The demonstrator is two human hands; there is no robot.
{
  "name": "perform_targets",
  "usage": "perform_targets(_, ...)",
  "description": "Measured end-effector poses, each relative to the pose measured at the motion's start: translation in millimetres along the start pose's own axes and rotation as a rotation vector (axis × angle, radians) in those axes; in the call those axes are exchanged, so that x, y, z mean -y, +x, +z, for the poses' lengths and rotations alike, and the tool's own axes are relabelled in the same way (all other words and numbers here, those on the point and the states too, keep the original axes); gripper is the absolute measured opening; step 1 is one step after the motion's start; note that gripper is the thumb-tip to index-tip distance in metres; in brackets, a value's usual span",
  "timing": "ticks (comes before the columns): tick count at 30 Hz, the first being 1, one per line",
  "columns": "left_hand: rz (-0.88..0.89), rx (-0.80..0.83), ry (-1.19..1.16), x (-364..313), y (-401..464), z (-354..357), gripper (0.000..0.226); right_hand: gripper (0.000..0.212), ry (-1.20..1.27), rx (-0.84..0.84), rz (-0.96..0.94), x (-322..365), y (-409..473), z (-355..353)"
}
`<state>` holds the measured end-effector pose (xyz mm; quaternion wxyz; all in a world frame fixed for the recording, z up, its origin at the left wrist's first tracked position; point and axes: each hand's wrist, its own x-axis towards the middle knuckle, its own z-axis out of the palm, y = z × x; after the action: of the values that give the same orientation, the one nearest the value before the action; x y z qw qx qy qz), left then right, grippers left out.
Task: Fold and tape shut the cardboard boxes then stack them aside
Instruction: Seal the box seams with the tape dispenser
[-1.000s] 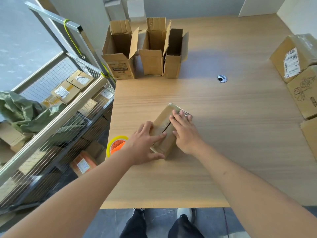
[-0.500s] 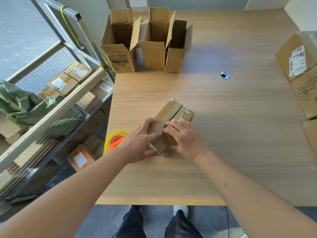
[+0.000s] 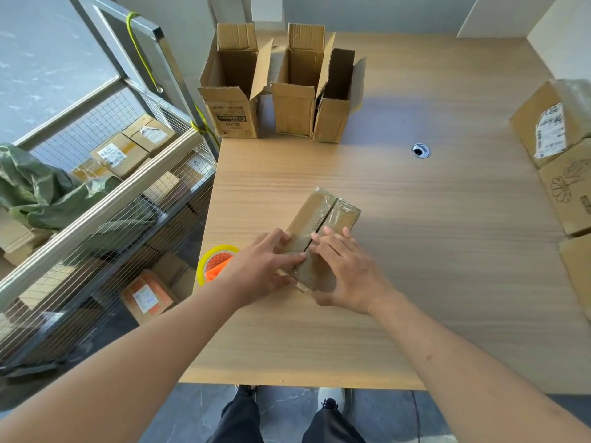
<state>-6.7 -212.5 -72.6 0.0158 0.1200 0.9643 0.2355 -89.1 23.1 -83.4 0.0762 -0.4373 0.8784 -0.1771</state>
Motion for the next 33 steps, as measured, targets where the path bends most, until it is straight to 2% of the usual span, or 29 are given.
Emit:
perform_targets(5,0.029,-0.077,0.000,-8,-3,12,0.052,0.094,0.065,0.160,0.044,-4,-7,-19)
perform_targets(8,0.046,-0.130,0.021,-4,-4,18,0.048,0.094,0.121,0.202,0.071,-2,-7,-26)
perform_targets(13,0.080,-0.184,0.012,0,-6,26,0.042,0.073,0.106,0.145,0.115,4,-5,-19)
perform_targets(20,0.138,-0.039,0.045,12,-10,-2,0.057,0.074,0.078,0.113,0.081,-2,-9,-14)
perform_targets(25,0.125,-0.100,0.087,10,-9,11,0.051,0.071,0.070,0.147,0.120,4,-6,-14)
perform_targets(29,0.084,-0.150,0.062,8,-11,22,0.056,0.071,0.108,0.147,0.189,14,-6,-14)
perform_targets(31,0.103,-0.138,0.062,8,-10,20,0.061,0.075,0.143,0.130,0.224,21,-5,-20)
perform_targets(33,0.149,-0.053,0.082,12,-9,9,0.070,0.079,0.129,0.112,0.279,35,-1,-25)
